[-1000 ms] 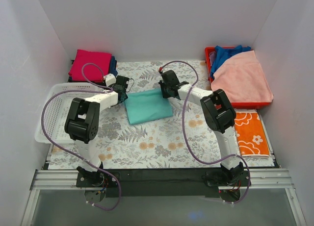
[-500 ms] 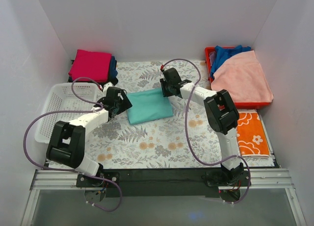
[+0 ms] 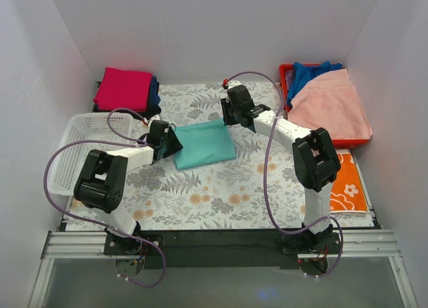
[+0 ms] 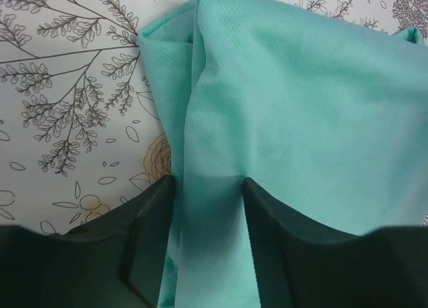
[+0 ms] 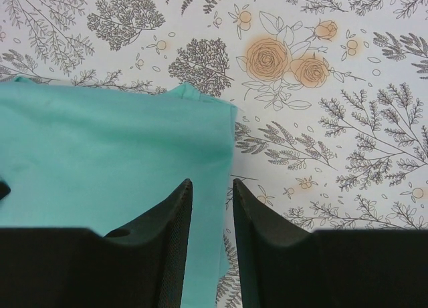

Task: Fold and stack the t-shirts
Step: Put the neatly folded tshirt into the corner of the board with the left arm

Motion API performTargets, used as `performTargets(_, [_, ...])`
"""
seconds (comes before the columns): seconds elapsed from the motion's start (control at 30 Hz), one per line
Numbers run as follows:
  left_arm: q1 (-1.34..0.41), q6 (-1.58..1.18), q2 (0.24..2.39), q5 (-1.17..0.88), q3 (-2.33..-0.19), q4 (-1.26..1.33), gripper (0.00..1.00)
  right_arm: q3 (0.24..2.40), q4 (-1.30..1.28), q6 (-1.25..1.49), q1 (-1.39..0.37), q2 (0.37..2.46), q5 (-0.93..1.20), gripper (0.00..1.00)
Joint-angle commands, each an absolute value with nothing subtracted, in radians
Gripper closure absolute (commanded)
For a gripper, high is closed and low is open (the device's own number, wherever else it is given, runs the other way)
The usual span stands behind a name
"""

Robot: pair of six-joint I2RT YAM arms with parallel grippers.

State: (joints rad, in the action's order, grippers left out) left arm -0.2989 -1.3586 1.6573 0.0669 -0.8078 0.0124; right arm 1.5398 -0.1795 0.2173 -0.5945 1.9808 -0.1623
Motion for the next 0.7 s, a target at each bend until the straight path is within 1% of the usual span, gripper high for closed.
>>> performTargets(0.0, [-0.298,-1.353,1.712,0.017,-0.789,-0.041,0.60,1.519,-0.167,0.222,-0.589,1.927,-0.183,0.63])
performTargets(0.07, [-0.298,-1.353,1.723,0.002,-0.779,-0.037,0.64,1.514,-0.167,0.230,-0.589,1.919,-0.186,0.63])
performTargets(0.13, [-0.296,-1.355,1.730,0.002,-0.769,-0.035,0.65,1.509,-0.167,0.238,-0.589,1.916,-0.187,0.63])
performTargets(0.2, [-0.298,-1.347,1.749,0.002,-0.773,-0.038,0.71,1.502,-0.167,0.245,-0.589,1.907,-0.187,0.63])
performTargets(0.27, [-0.298,-1.330,1.759,-0.017,-0.787,-0.054,0.81,1.496,-0.167,0.253,-0.589,1.893,-0.186,0.63])
performTargets(0.3, [-0.298,-1.318,1.764,-0.012,-0.798,-0.072,0.91,1.487,-0.169,0.253,-0.589,1.888,-0.184,0.63])
performTargets(0.4, [-0.298,-1.267,1.784,0.075,-0.876,-0.150,1.00,1.467,-0.167,0.256,-0.589,1.858,-0.189,0.63])
performTargets(0.6, [-0.298,-1.129,1.877,0.259,-1.173,-0.355,1.00,1.410,-0.167,0.267,-0.589,1.786,-0.192,0.64])
performTargets(0.67, [-0.296,-1.103,1.894,0.288,-1.271,-0.382,1.00,1.390,-0.166,0.270,-0.589,1.763,-0.192,0.64])
